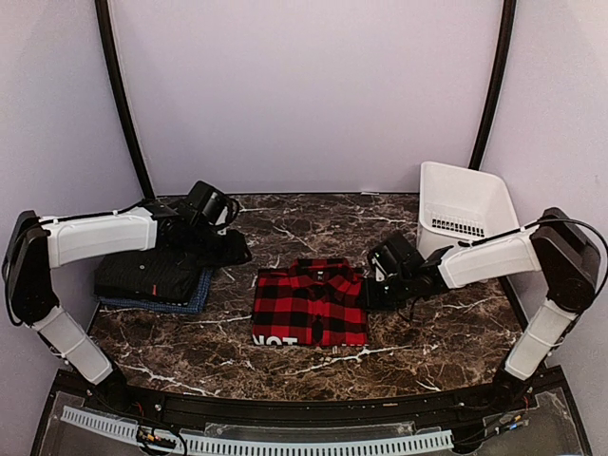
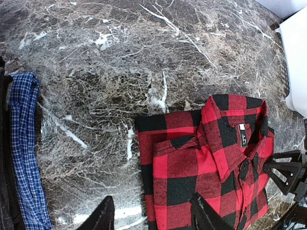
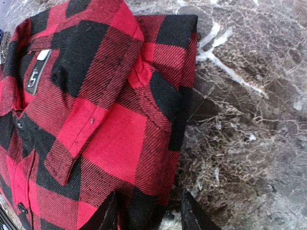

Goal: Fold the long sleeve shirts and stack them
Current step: Move the square-folded shirt to the center of the board.

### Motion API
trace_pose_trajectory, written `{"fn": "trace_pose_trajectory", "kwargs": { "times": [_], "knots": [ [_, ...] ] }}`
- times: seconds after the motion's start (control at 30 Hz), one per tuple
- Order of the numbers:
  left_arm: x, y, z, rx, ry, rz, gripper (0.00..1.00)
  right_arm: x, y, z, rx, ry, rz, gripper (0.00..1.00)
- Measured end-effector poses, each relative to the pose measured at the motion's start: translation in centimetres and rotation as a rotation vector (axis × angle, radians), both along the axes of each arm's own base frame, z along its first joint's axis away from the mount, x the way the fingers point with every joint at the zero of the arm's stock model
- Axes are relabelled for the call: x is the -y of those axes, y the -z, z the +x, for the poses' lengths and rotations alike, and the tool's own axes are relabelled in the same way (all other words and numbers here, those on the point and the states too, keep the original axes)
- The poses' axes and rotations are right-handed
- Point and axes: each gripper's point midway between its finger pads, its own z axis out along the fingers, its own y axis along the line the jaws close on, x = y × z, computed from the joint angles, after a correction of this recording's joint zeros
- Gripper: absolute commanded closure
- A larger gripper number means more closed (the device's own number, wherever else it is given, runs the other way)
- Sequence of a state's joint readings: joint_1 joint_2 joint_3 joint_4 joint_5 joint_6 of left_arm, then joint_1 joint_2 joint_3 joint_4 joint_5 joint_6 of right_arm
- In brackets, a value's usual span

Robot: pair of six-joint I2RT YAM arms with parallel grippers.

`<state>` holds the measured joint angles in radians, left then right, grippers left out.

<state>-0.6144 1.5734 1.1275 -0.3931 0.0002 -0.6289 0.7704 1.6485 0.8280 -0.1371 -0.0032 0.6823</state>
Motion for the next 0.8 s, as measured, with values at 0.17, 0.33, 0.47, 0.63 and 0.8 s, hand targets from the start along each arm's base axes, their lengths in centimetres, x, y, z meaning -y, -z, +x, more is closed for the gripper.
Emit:
{"fn": "trace_pose_trajectory", "kwargs": {
  "times": [0.17,0.33,0.47,0.63,0.8],
  "knots": [
    [-0.9,-1.3,-0.1,0.031,-0.018,-0.009,0.48,-0.9,0.7,0.1,-0.009,-0.018,0.0,0.71],
    [-1.5,-1.9,-0.5,0.046,-0.027,-0.013,0.48,-1.6,0.9,0.0,-0.015,-0.028,0.016,0.93],
    [-1.8,-1.7,-0.7,0.043,-0.03,-0.01,0.48,-1.7,0.9,0.0,-0.015,-0.03,0.018,1.0],
    [-2.0,-1.4,-1.0,0.034,-0.031,-0.003,0.48,-1.1,0.8,0.2,-0.007,-0.03,0.014,1.0],
    [-2.4,-0.9,-1.3,0.021,-0.034,0.007,0.48,1.1,0.6,0.3,-0.008,-0.008,-0.006,1.0]
  ]
}}
